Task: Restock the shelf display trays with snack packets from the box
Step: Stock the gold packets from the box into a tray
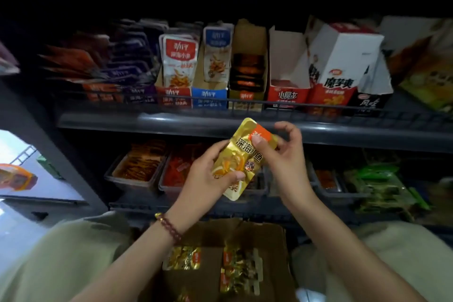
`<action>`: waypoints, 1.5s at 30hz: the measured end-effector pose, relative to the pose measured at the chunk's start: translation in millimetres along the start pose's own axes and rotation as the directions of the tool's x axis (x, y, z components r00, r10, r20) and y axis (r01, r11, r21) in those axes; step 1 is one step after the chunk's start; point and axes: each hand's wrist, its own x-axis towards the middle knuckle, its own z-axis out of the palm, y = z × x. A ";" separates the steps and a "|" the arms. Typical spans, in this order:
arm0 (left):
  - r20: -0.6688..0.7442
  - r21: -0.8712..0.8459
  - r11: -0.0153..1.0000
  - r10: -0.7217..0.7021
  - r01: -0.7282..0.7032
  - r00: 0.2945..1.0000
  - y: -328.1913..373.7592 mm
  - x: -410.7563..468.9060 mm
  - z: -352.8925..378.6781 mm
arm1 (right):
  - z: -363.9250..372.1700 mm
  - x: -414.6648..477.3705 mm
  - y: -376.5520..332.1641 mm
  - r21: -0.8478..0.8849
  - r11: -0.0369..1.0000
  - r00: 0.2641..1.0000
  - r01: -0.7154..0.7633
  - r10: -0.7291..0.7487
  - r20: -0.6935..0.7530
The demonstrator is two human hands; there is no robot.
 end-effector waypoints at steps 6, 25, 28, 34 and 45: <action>0.027 -0.130 0.990 0.057 -0.054 0.998 21.0 25.7 16.2 | -10.8 5.9 -28.2 -0.182 0.982 0.972 -0.041 0.081 0.219; 0.100 0.862 0.363 0.561 -0.353 0.822 26.9 142.9 -18.2 | -53.0 54.6 -63.4 -0.514 0.797 0.925 0.317 -0.140 0.352; 0.138 0.836 0.384 0.544 -0.392 0.828 34.0 145.6 -21.1 | -48.2 55.8 -65.5 -0.621 0.728 0.944 0.292 -0.116 0.309; 0.148 0.836 0.397 0.504 -0.380 0.851 42.5 154.2 -23.6 | -32.3 60.9 -61.6 -0.783 0.463 0.896 0.416 -0.059 0.441; 0.121 0.880 0.312 0.582 -0.358 0.804 67.8 187.0 -26.0 | -10.4 73.8 -53.5 -0.785 0.440 0.892 0.435 -0.092 0.442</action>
